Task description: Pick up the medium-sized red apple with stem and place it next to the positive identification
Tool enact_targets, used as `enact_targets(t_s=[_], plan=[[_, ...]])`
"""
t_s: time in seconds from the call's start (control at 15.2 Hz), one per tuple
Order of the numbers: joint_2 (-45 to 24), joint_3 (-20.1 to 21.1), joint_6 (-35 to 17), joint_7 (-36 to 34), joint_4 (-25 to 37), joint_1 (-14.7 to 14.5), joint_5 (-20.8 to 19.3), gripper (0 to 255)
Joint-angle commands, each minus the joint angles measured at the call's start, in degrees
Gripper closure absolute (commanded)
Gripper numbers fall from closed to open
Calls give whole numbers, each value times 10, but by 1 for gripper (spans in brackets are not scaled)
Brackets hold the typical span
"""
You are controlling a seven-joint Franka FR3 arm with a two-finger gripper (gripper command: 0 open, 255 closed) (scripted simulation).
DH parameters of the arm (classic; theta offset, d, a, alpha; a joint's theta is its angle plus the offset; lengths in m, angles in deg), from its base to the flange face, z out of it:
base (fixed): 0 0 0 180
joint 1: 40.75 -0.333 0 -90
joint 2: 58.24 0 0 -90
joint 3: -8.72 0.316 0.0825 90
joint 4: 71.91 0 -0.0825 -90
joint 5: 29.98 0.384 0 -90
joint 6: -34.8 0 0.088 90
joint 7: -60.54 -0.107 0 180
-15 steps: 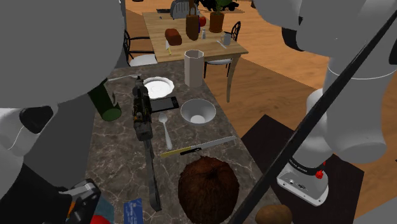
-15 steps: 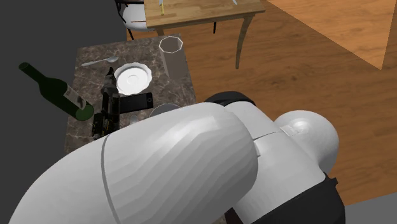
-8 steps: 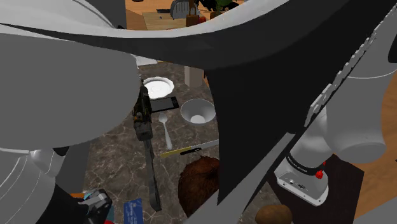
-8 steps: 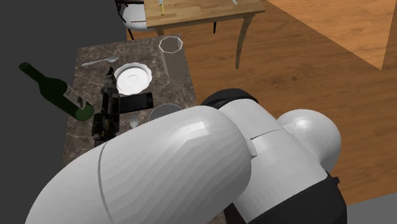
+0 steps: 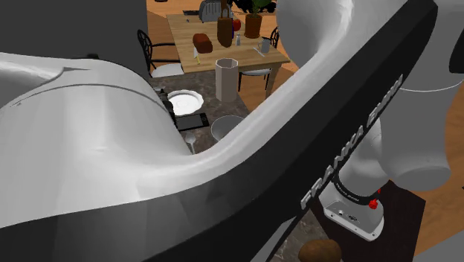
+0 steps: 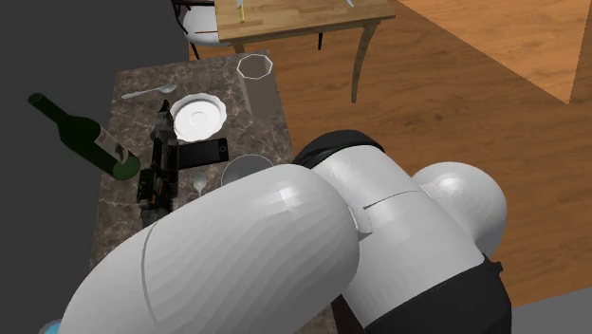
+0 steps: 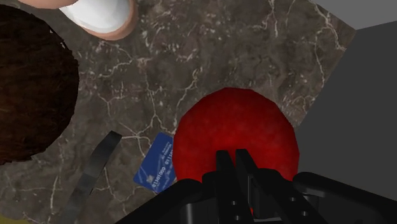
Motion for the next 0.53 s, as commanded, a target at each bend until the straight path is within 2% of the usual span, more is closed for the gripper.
enact_targets(t_s=[0.0,0.46], plan=[[-7,-2,-13,-2,-8,-1,-4,255],[-19,-7,-60,-7,-44,-2,-14,255]])
